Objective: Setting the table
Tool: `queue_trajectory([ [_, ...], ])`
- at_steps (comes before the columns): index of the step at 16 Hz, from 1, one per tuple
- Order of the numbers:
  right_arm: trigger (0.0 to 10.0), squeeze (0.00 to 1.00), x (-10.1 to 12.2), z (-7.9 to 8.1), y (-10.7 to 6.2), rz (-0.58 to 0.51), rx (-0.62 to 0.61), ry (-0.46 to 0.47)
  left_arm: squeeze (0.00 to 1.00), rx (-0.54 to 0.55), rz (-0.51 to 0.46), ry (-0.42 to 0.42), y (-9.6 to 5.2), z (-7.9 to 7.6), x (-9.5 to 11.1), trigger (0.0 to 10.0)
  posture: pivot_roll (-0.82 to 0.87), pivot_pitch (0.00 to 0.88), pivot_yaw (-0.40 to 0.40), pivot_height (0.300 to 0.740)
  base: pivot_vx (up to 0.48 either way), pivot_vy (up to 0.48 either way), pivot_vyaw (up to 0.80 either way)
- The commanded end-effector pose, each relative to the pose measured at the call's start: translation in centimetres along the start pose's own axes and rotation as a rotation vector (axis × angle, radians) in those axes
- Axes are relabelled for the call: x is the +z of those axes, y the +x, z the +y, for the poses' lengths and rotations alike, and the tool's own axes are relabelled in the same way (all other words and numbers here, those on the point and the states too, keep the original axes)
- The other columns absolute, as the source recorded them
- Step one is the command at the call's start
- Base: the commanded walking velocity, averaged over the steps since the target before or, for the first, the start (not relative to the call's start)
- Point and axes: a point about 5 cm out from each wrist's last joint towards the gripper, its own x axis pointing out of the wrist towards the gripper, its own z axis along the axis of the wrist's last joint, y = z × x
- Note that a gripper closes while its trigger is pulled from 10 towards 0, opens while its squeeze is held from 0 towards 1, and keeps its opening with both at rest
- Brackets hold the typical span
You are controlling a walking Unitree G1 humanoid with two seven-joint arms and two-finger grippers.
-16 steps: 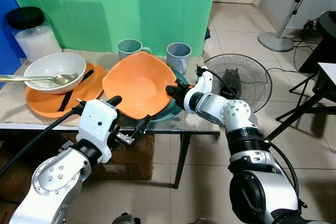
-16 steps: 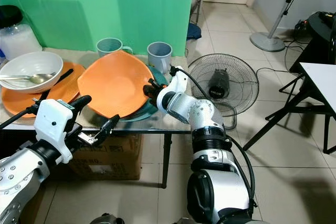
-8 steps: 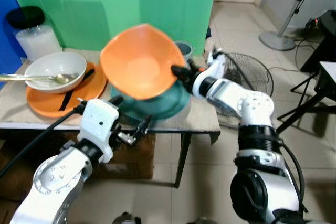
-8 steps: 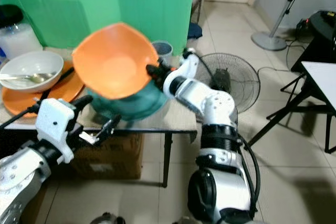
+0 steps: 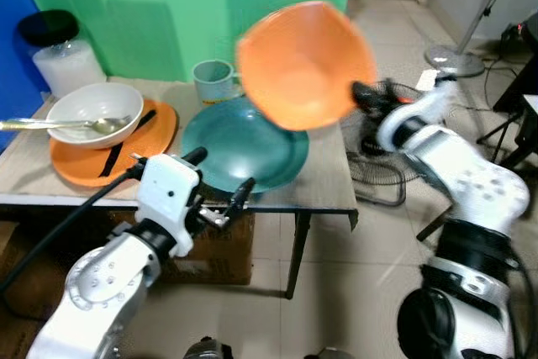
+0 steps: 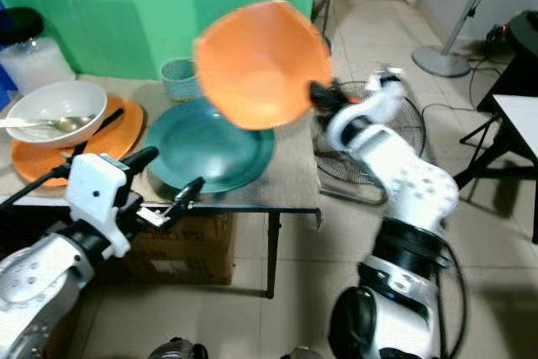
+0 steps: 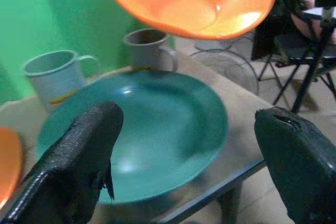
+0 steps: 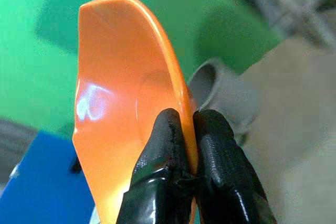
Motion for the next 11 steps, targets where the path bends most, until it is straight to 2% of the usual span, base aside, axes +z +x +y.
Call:
queue_trajectory([
  [1, 10.0, 0.00, 1.3, -0.2, -1.1, -0.073, -0.029, -0.036, 0.00, 0.025, -0.018, 0.009, 0.6, 0.1, 0.4, 10.0, -0.08, 0.045, 0.041, 0.740, 0.000, 0.000, -0.80],
  [3, 10.0, 0.00, 1.9, -0.9, -2.3, -0.123, -0.084, -0.064, 0.00, 0.104, -0.021, 0.004, 1.1, 0.5, 0.4, 10.0, -0.09, 0.047, 0.044, 0.740, 0.000, 0.000, -0.80],
  [4, 10.0, 0.00, 2.1, -1.4, -2.9, -0.133, -0.109, -0.054, 0.00, 0.177, -0.006, -0.020, 1.2, 1.1, 0.2, 10.0, -0.09, 0.048, 0.045, 0.740, 0.000, 0.000, -0.80],
  [6, 10.0, 0.00, 2.1, -2.4, -3.6, -0.144, -0.162, -0.050, 0.00, 0.227, -0.012, -0.038, 1.2, 1.5, 0.1, 10.0, -0.09, 0.048, 0.042, 0.740, 0.000, 0.000, -0.80],
  [9, 10.0, 0.00, 2.1, -2.8, -4.4, -0.205, -0.205, -0.008, 0.00, 0.296, -0.043, -0.069, 1.2, 1.8, 0.4, 10.0, -0.10, 0.046, 0.041, 0.740, 0.000, 0.000, -0.80],
  [11, 10.0, 0.00, 1.9, -2.7, -4.5, -0.209, -0.217, -0.020, 0.00, 0.342, -0.051, -0.052, 1.2, 2.1, 0.5, 10.0, -0.10, 0.044, 0.041, 0.740, 0.000, 0.000, -0.80],
])
